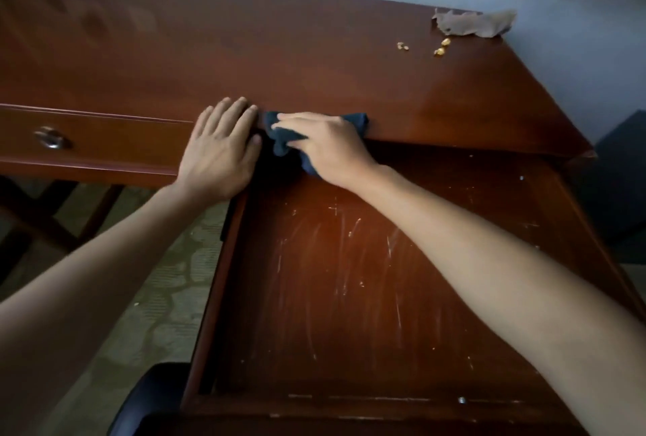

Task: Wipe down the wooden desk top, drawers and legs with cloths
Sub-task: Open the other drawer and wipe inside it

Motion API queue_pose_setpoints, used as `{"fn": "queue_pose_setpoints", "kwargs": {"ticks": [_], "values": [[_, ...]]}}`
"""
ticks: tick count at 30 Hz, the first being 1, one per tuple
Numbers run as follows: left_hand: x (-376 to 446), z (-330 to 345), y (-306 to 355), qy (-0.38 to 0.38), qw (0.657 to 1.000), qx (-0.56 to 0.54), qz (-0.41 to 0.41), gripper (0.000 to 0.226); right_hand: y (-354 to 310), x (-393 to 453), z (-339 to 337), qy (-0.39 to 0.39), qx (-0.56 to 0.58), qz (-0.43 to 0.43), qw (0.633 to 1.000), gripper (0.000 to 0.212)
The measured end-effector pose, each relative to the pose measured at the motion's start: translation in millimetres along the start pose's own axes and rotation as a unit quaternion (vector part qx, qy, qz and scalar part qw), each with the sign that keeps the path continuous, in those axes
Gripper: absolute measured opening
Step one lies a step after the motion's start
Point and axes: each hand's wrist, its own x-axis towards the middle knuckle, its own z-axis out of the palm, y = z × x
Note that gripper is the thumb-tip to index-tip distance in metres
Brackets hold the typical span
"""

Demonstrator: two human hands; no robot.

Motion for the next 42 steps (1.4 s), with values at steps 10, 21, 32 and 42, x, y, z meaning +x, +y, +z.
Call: {"fn": "queue_pose_setpoints", "kwargs": {"ticks": [10,21,32,42], "values": [[-89,7,15,-0.099,0.946,-0.300,-0.075,0.058,-1,-54,-39,-0.059,-0.026,0.297,0.953,0.025],[-94,1,0,-0.128,0.947,-0.294,-0.039,0.068,-12,-22,39,-0.184,-0.253,0.102,0.944,0.025],[-100,13,2,-0.096,0.937,-0.335,-0.031,0.065,-25,-54,22,-0.148,-0.193,0.039,0.969,0.018],[-105,6,-1,-0.110,0.949,-0.297,-0.007,0.062,-31,-36,25,-0.303,-0.124,0.113,0.938,0.060]]}}
